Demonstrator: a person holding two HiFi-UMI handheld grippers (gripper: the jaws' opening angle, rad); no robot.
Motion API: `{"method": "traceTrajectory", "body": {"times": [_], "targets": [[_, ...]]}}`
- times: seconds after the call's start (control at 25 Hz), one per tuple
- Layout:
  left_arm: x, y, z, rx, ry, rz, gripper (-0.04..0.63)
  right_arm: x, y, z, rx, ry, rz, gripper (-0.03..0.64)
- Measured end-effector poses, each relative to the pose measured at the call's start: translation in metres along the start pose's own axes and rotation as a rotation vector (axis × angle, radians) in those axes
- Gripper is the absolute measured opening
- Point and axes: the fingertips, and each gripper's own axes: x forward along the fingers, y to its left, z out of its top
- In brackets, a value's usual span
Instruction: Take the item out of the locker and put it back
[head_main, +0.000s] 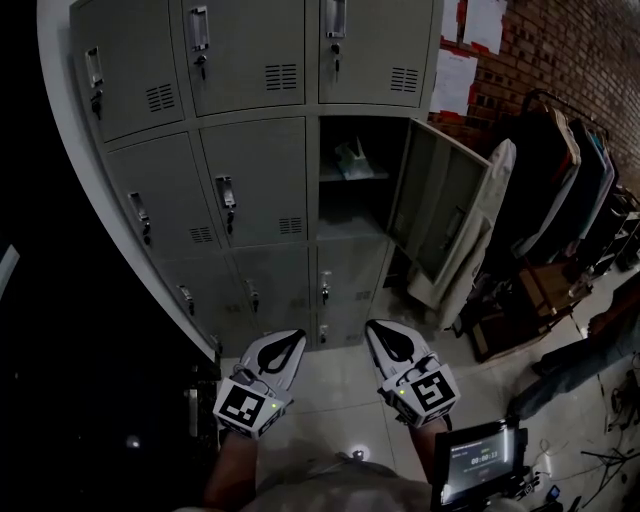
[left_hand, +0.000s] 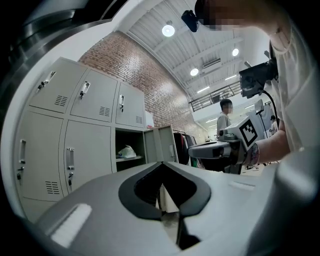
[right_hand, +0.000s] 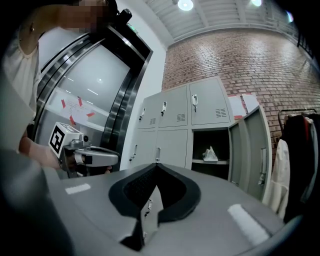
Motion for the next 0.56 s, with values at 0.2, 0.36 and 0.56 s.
{"method": "traceTrajectory", "body": {"times": [0.2, 0.36, 0.56], "targets": [[-0.0016, 0.0004, 0.0021, -0.006, 0.001, 0.011, 0.003, -0.0024, -0.0060, -0.0028, 0.003, 0.009, -0.013, 0.000], [-0.0026, -0.0026, 0.0003, -0.004, 0.011, -0.001, 0.003, -0.0053, -0.0069, 0.0023, -0.029, -0.009, -0.035, 0.000], [-0.0051, -0.0001, -0.0030, 0.001, 0.007, 0.017, 0.003, -0.0065, -0.0058, 0.0042, -0.051, -0.010, -0.028, 0.000]]}}
